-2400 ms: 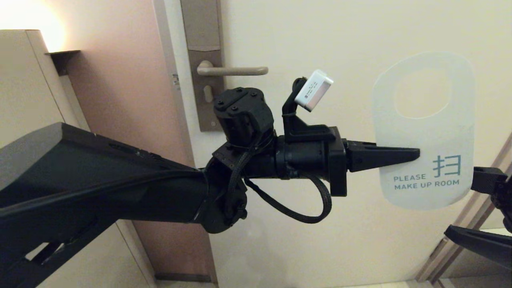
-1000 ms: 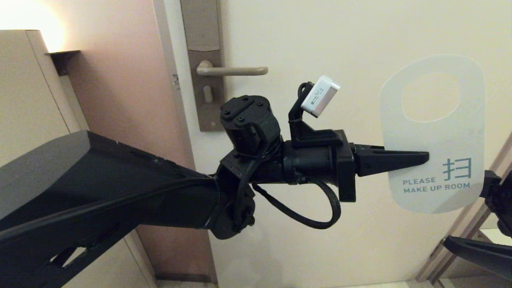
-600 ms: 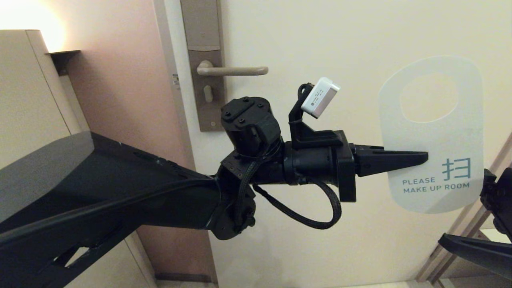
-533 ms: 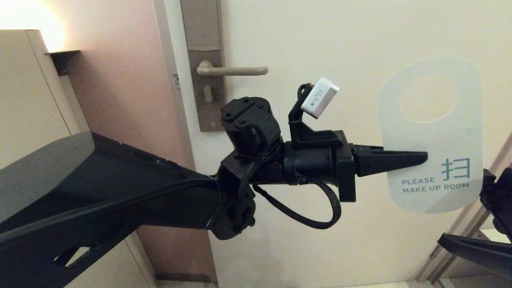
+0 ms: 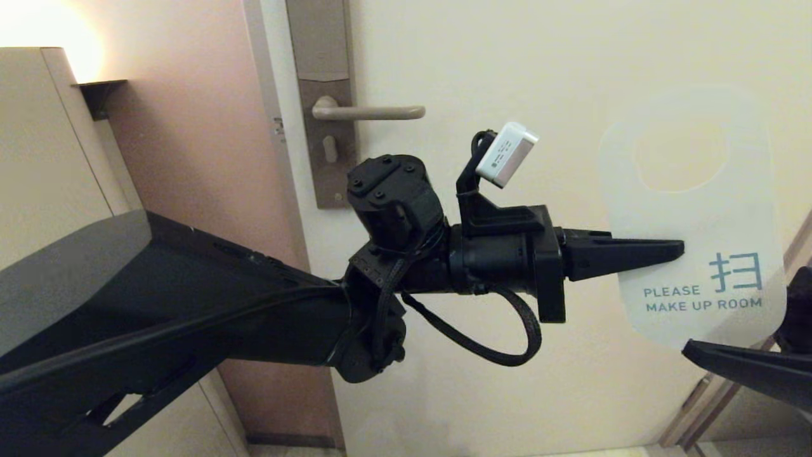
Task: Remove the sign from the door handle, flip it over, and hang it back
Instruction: Hand it to the other hand
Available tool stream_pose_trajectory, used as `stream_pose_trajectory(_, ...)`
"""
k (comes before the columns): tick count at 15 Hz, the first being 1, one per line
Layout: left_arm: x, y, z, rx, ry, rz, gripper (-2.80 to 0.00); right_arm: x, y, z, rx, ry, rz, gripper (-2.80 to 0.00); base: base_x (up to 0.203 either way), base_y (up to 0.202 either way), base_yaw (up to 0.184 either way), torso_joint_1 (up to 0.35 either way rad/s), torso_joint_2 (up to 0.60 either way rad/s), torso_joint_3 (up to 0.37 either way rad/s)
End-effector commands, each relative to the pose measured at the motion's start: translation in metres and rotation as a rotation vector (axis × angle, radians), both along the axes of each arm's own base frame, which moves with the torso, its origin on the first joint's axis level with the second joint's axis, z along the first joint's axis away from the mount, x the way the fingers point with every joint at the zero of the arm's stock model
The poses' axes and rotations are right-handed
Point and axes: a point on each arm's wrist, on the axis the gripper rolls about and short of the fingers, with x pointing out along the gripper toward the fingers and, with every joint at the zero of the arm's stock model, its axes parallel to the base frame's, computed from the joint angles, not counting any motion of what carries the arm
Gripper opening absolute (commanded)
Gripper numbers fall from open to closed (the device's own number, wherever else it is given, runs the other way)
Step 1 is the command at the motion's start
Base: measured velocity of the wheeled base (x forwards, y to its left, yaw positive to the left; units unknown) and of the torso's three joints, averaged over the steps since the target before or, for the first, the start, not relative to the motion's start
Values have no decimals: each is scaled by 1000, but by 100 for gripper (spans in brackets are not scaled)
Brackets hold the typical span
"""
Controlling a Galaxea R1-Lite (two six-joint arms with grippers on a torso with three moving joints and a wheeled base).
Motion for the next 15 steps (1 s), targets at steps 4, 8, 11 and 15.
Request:
stream_pose_trajectory(4, -2, 2, -1, -8, -7, -6, -280, -4, -1, 1, 5, -11, 8, -280, 0, 0, 0, 0, 0, 0)
stream_pose_trajectory(8, -3, 4, 2, -15, -11, -6, -280, -4, -1, -1, 2, -5, 7, -280, 0, 0, 0, 0, 0, 0)
stream_pose_trajectory(11, -3, 4, 3, -20, -15, -6, -280, -4, -1, -3, 1, 0, 8, -280, 0, 0, 0, 0, 0, 0)
stream_pose_trajectory(15, -4, 5, 2, -21, -19, -5, -280, -4, -1, -3, 0, 1, 8, -280, 0, 0, 0, 0, 0, 0)
